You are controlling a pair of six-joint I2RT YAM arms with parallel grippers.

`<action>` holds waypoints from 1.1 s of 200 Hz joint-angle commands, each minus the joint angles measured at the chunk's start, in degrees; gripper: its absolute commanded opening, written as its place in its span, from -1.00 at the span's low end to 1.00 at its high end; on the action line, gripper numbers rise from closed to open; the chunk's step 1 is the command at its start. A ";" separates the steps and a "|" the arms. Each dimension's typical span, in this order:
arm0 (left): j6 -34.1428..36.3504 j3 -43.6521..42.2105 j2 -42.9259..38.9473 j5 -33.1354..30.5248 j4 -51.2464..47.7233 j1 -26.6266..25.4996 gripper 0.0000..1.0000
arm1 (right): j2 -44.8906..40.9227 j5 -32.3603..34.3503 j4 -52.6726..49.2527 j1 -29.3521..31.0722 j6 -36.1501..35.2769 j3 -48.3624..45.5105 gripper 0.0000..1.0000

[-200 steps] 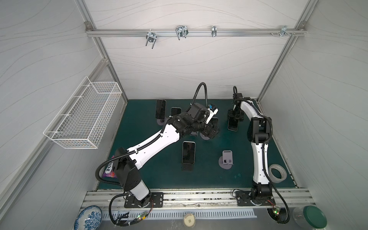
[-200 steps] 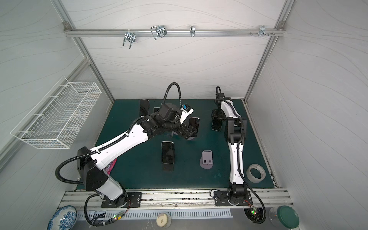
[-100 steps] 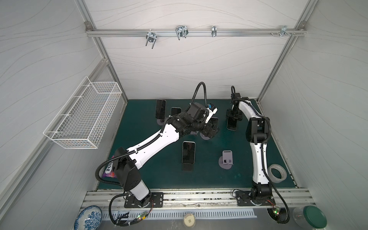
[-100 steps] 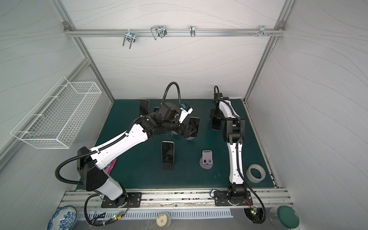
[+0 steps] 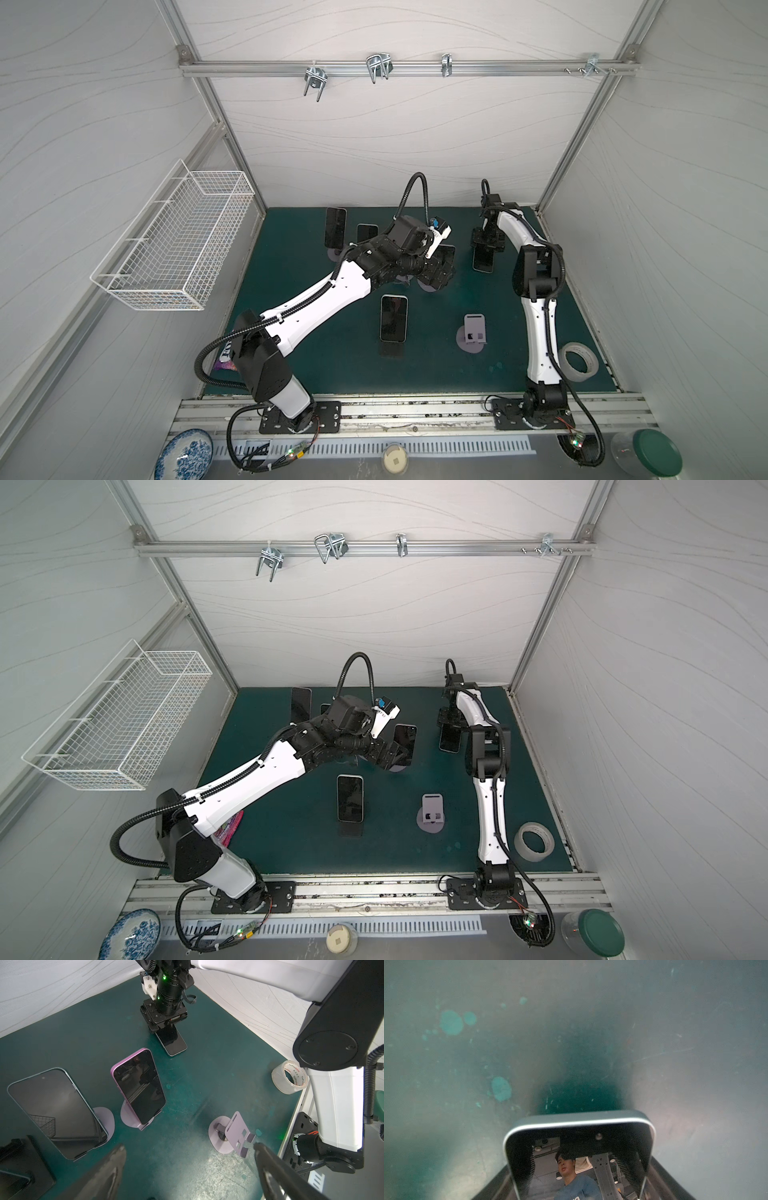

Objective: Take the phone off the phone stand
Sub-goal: 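Lower the held phone flat onto the table with the right gripper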

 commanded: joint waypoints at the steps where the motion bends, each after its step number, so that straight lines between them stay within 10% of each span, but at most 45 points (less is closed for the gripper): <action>1: 0.11 0.07 -2.21 -1.09 1.33 0.30 0.95 | 1.16 -3.79 -2.37 0.69 -0.82 -2.24 0.26; 220: 0.42 -1.71 -5.19 -1.52 1.22 0.32 0.95 | 1.26 -4.63 -4.25 -0.78 -0.75 -4.51 0.63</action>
